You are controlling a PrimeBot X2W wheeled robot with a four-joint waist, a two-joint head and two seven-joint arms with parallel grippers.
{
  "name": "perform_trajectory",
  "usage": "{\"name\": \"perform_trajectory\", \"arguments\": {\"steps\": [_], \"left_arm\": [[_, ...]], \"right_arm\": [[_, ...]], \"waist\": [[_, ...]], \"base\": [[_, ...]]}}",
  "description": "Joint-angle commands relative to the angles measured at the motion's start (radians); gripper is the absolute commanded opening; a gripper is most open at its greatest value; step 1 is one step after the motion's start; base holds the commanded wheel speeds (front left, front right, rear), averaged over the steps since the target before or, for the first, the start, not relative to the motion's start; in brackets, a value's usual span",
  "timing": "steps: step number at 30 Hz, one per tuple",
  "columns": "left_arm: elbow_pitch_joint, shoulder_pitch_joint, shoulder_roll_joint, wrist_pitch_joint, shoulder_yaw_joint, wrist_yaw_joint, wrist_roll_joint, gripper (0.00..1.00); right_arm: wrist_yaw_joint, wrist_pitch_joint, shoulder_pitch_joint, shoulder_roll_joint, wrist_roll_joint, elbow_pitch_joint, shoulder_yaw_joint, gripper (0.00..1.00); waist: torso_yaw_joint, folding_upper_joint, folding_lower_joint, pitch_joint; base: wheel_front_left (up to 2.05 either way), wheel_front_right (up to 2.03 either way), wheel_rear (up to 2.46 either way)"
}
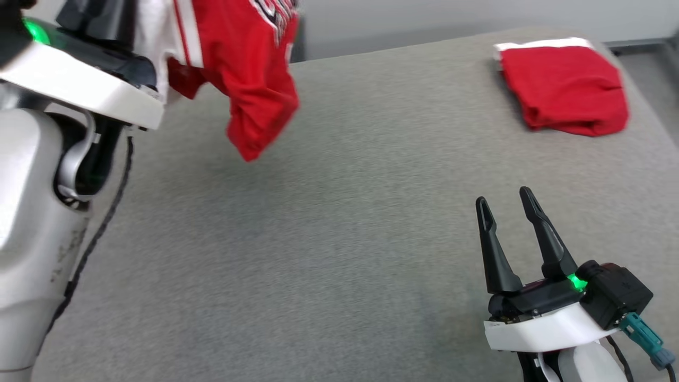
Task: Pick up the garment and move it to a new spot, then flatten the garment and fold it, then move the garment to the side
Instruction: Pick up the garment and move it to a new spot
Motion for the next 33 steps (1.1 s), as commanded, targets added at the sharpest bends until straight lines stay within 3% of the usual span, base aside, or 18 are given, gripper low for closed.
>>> {"name": "perform_trajectory", "arguments": {"steps": [1,6,11,16,18,19,20,26,33], "left_arm": [[-0.012,-0.001,-0.008,0.005,-0.008,0.008,0.005,0.00],[-0.006,0.076,-0.061,-0.001,-0.103,0.031,0.058,0.00],[0.089,0.201,-0.146,-0.067,-0.189,0.051,0.090,0.00],[0.197,0.314,-0.235,-0.101,-0.271,-0.005,0.077,0.00],[0.224,0.342,-0.264,-0.107,-0.304,-0.031,0.070,0.48],[0.234,0.353,-0.277,-0.108,-0.323,-0.041,0.064,0.95],[0.242,0.365,-0.284,-0.109,-0.333,-0.047,0.060,1.00],[0.213,0.431,-0.313,-0.121,-0.333,-0.062,0.023,1.00],[0.047,0.569,-0.284,-0.125,-0.172,0.014,0.070,1.00]], "right_arm": [[-0.002,0.000,0.005,0.005,0.005,-0.005,0.001,1.00],[-0.002,0.000,-0.009,0.015,0.004,-0.012,-0.014,1.00],[-0.002,0.000,-0.008,0.019,0.003,-0.015,-0.028,1.00],[-0.002,0.000,0.000,0.020,-0.007,-0.014,-0.044,1.00],[-0.002,0.000,0.000,0.012,-0.012,-0.014,-0.048,1.00],[-0.002,0.000,0.001,0.006,-0.015,-0.016,-0.055,1.00],[-0.002,0.000,0.000,0.002,-0.015,-0.015,-0.051,1.00],[-0.002,0.000,0.019,-0.033,-0.012,0.003,-0.036,1.00],[-0.002,0.000,0.045,-0.045,-0.004,0.031,-0.009,1.00]], "waist": [[-0.088,-0.0001,0.0000,-0.020],[-0.122,-0.0001,0.0000,0.018],[-0.111,-0.0001,0.0000,0.060],[-0.048,-0.0001,0.0000,0.090],[-0.014,-0.0001,0.0000,0.092],[0.008,-0.0001,0.0000,0.090],[0.024,-0.0001,0.0000,0.087],[0.127,-0.0001,0.0000,0.025],[0.194,-0.0001,0.0000,-0.064]], "base": [[0.00,0.00,0.00],[0.00,0.00,0.00],[0.00,0.00,0.00],[0.00,0.00,0.00],[0.00,0.00,0.00],[0.00,0.00,0.00],[0.00,0.00,0.00],[0.00,0.00,0.00],[0.00,0.00,0.00]]}}
